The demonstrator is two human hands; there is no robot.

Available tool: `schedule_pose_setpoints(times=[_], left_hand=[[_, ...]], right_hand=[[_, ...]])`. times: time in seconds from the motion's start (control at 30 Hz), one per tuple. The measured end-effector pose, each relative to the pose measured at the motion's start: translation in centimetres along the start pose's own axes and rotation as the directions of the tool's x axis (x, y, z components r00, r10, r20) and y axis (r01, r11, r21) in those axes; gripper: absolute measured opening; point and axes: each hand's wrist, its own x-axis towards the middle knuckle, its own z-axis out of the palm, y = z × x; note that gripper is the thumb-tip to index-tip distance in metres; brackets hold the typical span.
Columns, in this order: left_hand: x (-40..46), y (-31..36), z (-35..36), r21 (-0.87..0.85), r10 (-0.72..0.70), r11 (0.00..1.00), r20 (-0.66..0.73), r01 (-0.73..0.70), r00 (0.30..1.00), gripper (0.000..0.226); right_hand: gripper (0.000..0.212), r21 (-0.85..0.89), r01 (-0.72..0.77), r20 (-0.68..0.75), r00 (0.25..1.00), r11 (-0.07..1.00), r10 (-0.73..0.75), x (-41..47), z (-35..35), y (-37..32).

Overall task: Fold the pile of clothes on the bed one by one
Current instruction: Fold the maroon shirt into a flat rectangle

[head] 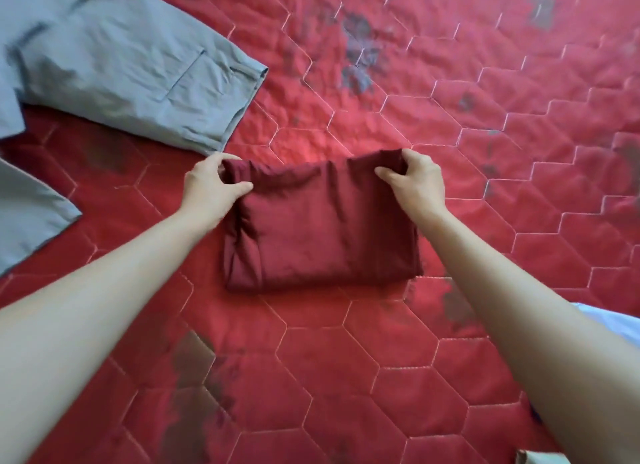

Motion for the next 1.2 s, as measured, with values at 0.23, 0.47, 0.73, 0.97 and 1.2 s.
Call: schedule_pose_setpoints(times=[0.23,0.47,0.73,0.97,1.2], left_hand=[[-1.0,0.6,2.5,0.308,0.07,0.952,-0.211,-0.001,0.975,0.054],[-4.2,2.7,8.0,0.532,0.514,0.714,0.042,-0.454,0.857,0.046],[-3.3,-3.9,7.6,0.671,0.395,0.652,0.097,-0.353,0.914,0.055],[-4.0,-3.3,7.4,0.58,0.186,0.808,-0.09,-0.1,0.978,0.059],[-6.4,-3.1,5.5,0.596,0.16,0.801,-0.139,-0.046,0.977,0.056]], right_hand=[[0.039,-0.205,-0.031,-0.158,0.987,0.978,-0.002,0.2,3.6,0.6],[0.045,-0.338,0.438,-0.118,0.859,0.833,-0.499,-4.1,9.2,-3.9],[0.061,-0.529,0.212,-0.009,0.967,0.822,-0.255,-3.5,8.0,3.4],[0.058,-0.435,0.114,0.006,0.992,0.893,-0.123,-2.8,5.1,6.3],[0.054,-0.377,-0.027,-0.159,0.987,0.926,-0.036,-7.1,5.7,5.7]])
